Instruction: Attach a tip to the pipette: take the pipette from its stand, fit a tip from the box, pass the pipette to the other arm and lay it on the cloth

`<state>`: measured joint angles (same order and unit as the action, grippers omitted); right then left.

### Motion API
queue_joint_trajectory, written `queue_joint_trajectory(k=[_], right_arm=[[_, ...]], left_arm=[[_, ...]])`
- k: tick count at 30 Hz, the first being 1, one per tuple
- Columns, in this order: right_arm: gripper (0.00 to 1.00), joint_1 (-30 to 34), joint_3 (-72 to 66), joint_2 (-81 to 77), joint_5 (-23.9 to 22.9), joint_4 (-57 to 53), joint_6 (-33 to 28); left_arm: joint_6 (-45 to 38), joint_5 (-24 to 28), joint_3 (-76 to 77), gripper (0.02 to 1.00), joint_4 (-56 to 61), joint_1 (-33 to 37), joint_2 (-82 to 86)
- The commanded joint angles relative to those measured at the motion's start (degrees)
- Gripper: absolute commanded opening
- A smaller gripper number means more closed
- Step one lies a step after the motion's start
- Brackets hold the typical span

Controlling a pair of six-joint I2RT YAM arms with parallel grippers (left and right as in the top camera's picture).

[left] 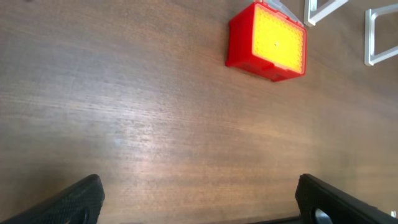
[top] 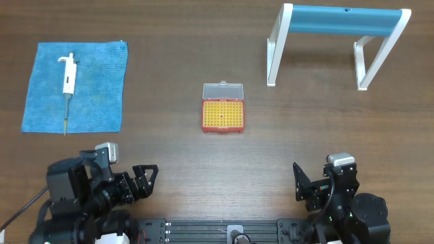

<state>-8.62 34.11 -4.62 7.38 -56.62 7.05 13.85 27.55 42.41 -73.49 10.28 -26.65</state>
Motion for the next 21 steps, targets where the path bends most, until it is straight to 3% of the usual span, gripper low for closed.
queue_joint_trajectory(k=[1, 10, 12, 14, 17, 21], right_arm=[[0.827, 0.2, -0.2, -0.1, -0.3, 0.1, 0.9], [0.827, 0.2, -0.2, -0.1, -0.3, 0.1, 0.9], [0.827, 0.2, -0.2, -0.1, -0.3, 0.1, 0.9], [0.827, 0.2, -0.2, -0.1, -0.3, 0.1, 0.9], [0.827, 0.2, -0.2, -0.1, -0.3, 0.1, 0.9], [0.827, 0.2, -0.2, -0.1, -0.3, 0.1, 0.9]], left_arm=[[0.7, 1.4, -0.5, 0.996, 0.4, -0.2, 0.7], [0.7, 1.2, -0.5, 0.996, 0.5, -0.2, 0.7], [0.7, -4.3, -1.0, 0.998, 0.8, -0.2, 1.2], [0.7, -5.0, -2.9, 0.996, 5.8, -0.3, 2.2], [0.4, -6.6, -12.2, 0.996, 25.7, -1.6, 6.7], [0.5, -6.7, -33.5, 0.996, 67.1, -3.3, 17.7]])
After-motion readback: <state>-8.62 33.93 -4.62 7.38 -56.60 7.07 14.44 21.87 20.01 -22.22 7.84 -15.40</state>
